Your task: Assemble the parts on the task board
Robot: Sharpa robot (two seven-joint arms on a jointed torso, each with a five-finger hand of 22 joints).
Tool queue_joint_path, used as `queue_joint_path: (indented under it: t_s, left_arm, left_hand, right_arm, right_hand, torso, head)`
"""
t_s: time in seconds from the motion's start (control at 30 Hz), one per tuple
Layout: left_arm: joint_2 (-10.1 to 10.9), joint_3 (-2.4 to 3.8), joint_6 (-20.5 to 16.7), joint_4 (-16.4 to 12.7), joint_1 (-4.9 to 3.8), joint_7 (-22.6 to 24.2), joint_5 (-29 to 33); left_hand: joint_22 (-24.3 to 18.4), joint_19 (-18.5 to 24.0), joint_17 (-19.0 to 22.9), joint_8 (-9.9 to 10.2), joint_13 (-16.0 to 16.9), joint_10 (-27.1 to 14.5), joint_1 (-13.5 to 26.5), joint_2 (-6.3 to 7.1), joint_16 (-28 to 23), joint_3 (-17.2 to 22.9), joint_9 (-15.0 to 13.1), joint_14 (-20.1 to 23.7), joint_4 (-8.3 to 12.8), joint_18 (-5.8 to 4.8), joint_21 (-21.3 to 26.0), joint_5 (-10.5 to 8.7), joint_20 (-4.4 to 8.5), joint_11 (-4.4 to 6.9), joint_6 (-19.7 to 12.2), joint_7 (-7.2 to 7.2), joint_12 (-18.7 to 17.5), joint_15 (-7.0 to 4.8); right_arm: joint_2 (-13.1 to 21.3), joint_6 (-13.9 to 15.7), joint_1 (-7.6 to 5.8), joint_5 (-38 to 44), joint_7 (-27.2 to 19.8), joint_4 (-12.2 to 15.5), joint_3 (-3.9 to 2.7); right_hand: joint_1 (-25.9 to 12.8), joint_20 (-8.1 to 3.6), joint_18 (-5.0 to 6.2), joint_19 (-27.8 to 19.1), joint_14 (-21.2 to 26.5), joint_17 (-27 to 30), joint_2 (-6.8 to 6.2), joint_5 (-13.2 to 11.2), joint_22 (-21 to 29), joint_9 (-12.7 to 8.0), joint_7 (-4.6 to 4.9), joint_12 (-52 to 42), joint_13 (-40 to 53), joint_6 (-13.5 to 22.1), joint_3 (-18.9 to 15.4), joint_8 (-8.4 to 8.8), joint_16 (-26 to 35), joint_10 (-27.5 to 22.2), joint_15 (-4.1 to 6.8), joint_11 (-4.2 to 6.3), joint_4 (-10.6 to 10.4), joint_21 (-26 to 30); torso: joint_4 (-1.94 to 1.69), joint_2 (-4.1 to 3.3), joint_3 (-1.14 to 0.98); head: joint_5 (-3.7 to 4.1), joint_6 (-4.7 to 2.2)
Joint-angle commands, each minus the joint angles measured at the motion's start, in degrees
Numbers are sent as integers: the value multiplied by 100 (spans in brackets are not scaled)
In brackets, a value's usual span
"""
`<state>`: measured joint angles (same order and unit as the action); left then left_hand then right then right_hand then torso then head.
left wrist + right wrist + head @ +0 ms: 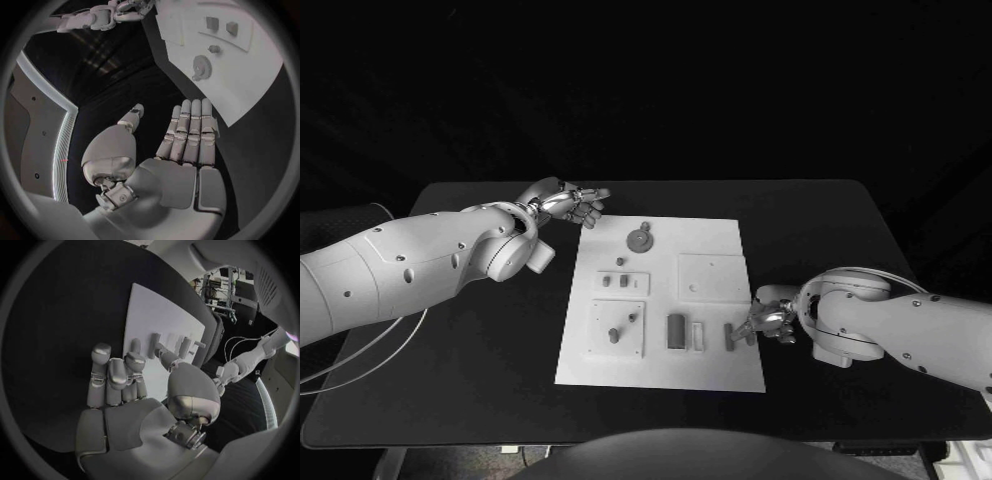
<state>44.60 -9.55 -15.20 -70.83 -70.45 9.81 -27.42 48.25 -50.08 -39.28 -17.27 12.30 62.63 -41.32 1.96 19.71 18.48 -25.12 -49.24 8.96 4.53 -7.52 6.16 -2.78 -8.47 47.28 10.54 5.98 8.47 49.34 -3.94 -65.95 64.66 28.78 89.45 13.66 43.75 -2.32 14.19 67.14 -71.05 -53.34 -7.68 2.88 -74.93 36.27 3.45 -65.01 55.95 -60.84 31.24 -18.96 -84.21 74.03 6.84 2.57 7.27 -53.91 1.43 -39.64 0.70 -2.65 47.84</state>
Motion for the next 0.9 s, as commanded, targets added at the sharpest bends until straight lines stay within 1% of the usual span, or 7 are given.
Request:
queue_joint_path:
  t_s: [0.03,0.27,0.37,0.53,0.63,0.9]
  left_arm:
    - [-9,4,62,-13,-4,45,-10]
    - [-11,4,71,-9,-4,43,-10]
    - [-16,4,67,-8,-4,43,-10]
    - [-14,4,70,-7,-4,41,-10]
    - [-9,4,78,-5,-4,33,-10]
    - [-5,4,82,-1,-4,21,-16]
  left_hand:
    - [7,-26,-8,3,10,17,25,-27,-14,-1,-9,-24,18,71,2,27,24,28,0,-1,-6,-23]
    - [7,-25,-9,3,11,16,26,-28,-15,0,-9,-23,18,70,3,27,24,27,0,-1,-6,-23]
    - [8,-25,-9,2,11,15,27,-29,-16,0,-9,-22,18,70,3,28,24,27,1,-1,-7,-23]
    - [8,-25,-10,2,12,15,27,-30,-17,2,-10,-22,20,70,3,28,25,27,1,-2,-7,-23]
    - [9,-24,-10,2,13,15,27,-31,-17,2,-10,-22,21,70,4,28,25,27,2,-2,-7,-23]
    - [10,-24,-11,1,14,14,27,-31,-18,4,-10,-21,22,69,4,28,25,27,3,-2,-8,-23]
  right_arm:
    - [-55,-15,27,213,49,-27,6]
    - [-195,89,40,371,93,-69,6]
    - [-274,114,42,380,86,-91,6]
    - [-255,176,43,352,58,-54,6]
    - [-229,215,43,303,42,-9,6]
    - [-226,340,42,159,10,96,2]
  right_hand:
    - [-43,-19,81,-33,-38,-12,-11,6,-40,-12,4,32,7,-44,12,39,-22,-4,-18,31,-16,-8]
    - [-43,-24,81,-23,-57,-29,35,7,-43,-18,-6,27,10,-81,27,36,-30,11,-22,40,-14,-16]
    - [-49,-24,81,-20,-70,-48,48,6,-45,-19,-11,26,11,-98,25,33,-35,16,-24,45,-12,-19]
    - [-53,-25,81,-17,-75,-51,47,6,-45,-21,-14,25,12,-107,23,32,-37,19,-26,49,-8,-21]
    - [-57,-25,81,-14,-79,-55,40,6,-46,-22,-16,24,13,-113,20,32,-39,22,-26,51,-5,-23]
    - [-92,-27,81,-3,-94,-65,11,7,-44,-29,-24,25,14,-130,17,37,-42,31,-28,59,-25,-25]
  torso:
    - [3,-1,-2]
    - [1,-1,-3]
    - [1,-2,1]
    - [-6,-1,5]
    - [0,1,6]
    - [-3,1,-1]
  head:
    - [-5,6]
    - [-2,8]
    - [5,6]
    - [-5,10]
    - [-9,9]
    - [-26,4]
